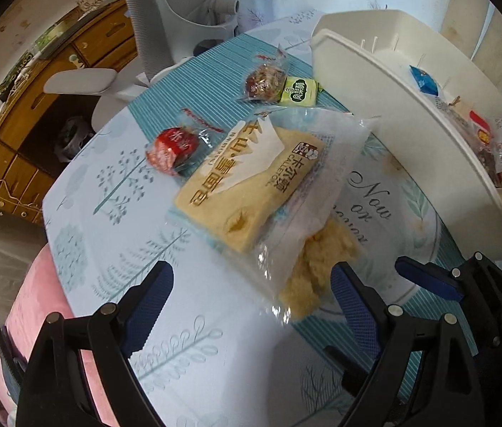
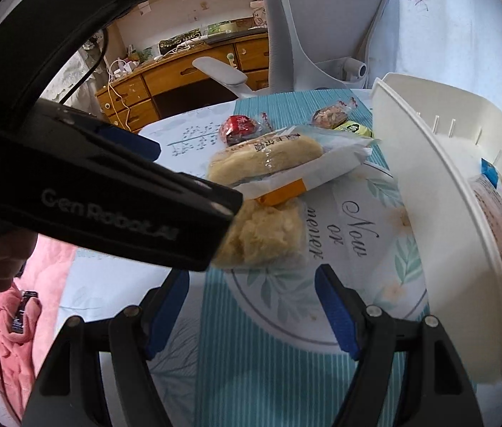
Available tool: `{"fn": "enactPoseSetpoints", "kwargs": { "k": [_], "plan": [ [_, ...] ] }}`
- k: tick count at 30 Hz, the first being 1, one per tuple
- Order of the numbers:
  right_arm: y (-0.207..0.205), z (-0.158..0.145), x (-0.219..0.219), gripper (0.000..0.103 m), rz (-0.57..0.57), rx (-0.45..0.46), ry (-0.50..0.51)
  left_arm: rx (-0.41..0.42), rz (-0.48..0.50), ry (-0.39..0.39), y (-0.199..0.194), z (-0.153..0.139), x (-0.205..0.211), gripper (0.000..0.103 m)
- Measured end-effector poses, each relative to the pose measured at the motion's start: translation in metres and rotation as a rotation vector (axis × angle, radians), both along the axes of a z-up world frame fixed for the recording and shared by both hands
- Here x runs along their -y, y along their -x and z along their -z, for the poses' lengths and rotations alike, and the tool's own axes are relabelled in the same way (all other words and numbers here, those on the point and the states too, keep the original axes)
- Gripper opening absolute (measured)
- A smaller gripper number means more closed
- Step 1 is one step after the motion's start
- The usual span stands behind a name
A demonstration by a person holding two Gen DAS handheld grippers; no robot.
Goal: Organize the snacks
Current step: 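Grasp the clear bread bag with the left tool while the right tool grasps the cake bag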
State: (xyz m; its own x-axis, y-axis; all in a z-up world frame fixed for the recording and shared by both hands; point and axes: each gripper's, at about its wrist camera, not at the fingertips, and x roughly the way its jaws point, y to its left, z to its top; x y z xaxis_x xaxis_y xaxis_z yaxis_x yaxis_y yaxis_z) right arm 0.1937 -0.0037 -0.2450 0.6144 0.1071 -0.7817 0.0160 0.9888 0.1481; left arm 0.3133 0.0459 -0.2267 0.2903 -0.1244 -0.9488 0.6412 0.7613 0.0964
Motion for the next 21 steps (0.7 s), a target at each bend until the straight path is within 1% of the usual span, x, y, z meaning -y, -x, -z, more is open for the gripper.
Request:
{"fn": "enactPoseSetpoints", "kwargs": {
  "k": [3, 9, 13, 17, 19, 20, 21],
  "plan": [
    [-0.008, 0.005, 0.000, 0.074, -0.001, 0.006, 0.005, 0.006, 0.003, -0.010, -0.007, 0.008, 0.005, 0.089],
    [-0.022, 0.012, -0.002, 0.074, -0.014, 0.034, 0.031, -0.003, -0.005, 0.006, -0.019, 0.019, 0.009, 0.089],
    [-0.028, 0.014, -0.003, 0.079, -0.025, 0.053, 0.028, -0.017, 0.000, 0.038, -0.023, 0.023, 0.011, 0.088],
    [-0.036, 0.017, -0.005, 0.081, -0.032, 0.055, 0.008, -0.059, 0.001, 0.083, -0.027, 0.026, 0.011, 0.072],
    [-0.039, 0.018, -0.005, 0.083, -0.033, 0.053, 0.003, -0.062, -0.008, 0.099, -0.029, 0.027, 0.010, 0.069],
    [-0.041, 0.019, -0.006, 0.084, -0.035, 0.053, 0.002, -0.063, -0.009, 0.107, -0.029, 0.026, 0.010, 0.062],
    [-0.042, 0.019, -0.006, 0.084, -0.039, 0.051, 0.000, -0.066, -0.013, 0.119, -0.030, 0.025, 0.009, 0.058]
  ]
}}
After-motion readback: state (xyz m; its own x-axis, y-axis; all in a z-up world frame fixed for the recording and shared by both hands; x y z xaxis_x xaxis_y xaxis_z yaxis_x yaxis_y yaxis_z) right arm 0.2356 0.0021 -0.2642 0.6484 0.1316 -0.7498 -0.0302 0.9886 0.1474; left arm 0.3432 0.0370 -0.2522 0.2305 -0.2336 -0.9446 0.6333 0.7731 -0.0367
